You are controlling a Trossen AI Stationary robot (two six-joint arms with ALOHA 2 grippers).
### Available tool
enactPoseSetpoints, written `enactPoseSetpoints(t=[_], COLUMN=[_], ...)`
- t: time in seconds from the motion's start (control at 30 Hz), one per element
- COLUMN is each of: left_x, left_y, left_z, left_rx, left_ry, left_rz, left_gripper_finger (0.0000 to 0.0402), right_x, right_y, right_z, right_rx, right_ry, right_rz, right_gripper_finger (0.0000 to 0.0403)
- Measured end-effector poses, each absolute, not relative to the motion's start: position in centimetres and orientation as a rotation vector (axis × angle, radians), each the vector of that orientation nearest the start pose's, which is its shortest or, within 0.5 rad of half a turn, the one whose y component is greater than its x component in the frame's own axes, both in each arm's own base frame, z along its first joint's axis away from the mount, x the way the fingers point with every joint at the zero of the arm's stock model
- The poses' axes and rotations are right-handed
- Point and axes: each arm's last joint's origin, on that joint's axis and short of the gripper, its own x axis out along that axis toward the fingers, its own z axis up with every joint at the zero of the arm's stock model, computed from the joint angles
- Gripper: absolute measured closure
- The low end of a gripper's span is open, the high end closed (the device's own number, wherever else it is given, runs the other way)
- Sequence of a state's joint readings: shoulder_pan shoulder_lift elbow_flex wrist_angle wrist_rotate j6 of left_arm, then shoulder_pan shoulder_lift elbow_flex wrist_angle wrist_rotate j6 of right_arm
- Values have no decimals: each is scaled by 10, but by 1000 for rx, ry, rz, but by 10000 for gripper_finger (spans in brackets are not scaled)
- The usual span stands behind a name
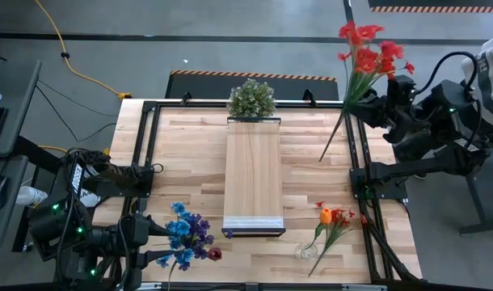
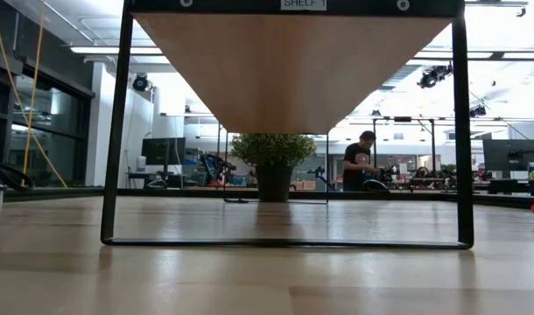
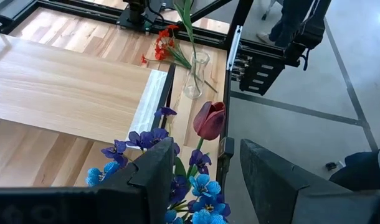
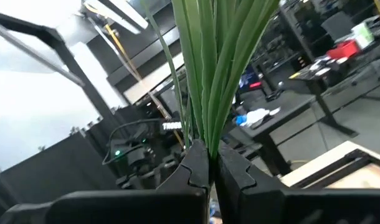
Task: Pick and place flowers into a vace then onto a shelf
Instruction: Put the top red flowers into the right transparent vase
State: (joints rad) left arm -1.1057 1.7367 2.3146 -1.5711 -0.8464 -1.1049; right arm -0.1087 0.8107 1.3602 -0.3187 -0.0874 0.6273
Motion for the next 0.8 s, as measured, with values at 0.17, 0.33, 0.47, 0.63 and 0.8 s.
enactPoseSetpoints(t=[0.17,0.33,0.47,0.63,0.8], left_x=[147,147,147,147,147], left_y=[-244,-244,-243,-243,-243], left_z=[475,475,475,476,476], left_rx=[-247,-246,-243,-242,-242], left_ry=[581,576,563,560,560], left_rz=[90,93,102,104,104], left_gripper_finger=[186,186,186,186,186], right_x=[112,113,114,116,121], right_y=[0,12,23,37,55], right_z=[494,490,489,487,483], right_rx=[615,631,644,639,643], right_ry=[-182,-138,-112,-85,-47], right_rz=[109,138,155,165,174], right_gripper_finger=[403,403,402,403,403])
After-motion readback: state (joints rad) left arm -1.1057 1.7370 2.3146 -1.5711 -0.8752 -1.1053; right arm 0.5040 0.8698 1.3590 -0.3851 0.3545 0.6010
